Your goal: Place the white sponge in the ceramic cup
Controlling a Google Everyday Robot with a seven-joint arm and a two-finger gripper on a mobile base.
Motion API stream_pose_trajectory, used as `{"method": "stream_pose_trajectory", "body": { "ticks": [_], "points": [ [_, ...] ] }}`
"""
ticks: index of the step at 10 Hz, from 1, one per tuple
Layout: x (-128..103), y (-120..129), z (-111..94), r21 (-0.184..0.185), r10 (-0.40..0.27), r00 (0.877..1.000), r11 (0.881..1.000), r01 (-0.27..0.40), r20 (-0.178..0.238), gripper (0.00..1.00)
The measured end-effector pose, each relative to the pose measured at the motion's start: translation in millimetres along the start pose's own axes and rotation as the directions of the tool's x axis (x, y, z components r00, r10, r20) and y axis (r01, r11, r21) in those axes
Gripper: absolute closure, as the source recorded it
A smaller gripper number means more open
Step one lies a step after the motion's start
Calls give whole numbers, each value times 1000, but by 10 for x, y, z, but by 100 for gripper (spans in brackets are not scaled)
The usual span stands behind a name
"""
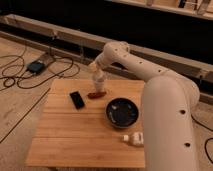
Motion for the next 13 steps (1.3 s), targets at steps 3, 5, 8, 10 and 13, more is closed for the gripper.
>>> {"method": "stream_pose_trajectory", "body": {
  "ticks": [3,5,8,10,13],
  "points": [
    [143,28,109,5,13,1000,1000,-13,-8,33],
    [196,48,144,6,17,1000,1000,-17,-11,20],
    [207,71,140,9,9,1000,1000,-9,-10,20],
    [170,81,98,13,0,1000,1000,0,-5,20],
    [114,101,-10,22,-20,1000,1000,20,2,20]
  ]
}}
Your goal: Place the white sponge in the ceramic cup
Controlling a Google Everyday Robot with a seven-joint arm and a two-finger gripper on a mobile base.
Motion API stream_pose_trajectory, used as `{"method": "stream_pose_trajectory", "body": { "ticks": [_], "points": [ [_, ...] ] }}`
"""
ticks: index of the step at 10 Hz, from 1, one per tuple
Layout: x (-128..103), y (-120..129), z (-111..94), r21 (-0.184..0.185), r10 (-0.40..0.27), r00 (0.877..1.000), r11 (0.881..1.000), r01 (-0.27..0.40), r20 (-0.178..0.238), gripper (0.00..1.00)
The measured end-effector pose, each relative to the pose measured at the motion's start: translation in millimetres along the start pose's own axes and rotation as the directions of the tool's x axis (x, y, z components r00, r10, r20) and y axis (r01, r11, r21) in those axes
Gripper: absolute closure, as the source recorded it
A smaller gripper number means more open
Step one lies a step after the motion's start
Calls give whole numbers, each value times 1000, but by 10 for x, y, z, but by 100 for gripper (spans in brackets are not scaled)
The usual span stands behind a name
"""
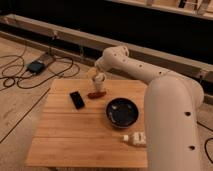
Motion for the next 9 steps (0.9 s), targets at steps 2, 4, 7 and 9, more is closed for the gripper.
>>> {"method": "stream_pose_trajectory", "body": {
  "ticks": [2,4,7,9],
  "points": [
    [-16,24,-124,4,-5,1000,1000,5,-10,20],
    [20,49,-282,10,-16,998,1000,16,-54,20],
    [163,79,-463,17,-20,984,1000,23,-176,20],
    [173,71,-479,19,-19,983,1000,23,-182,20]
  ]
}}
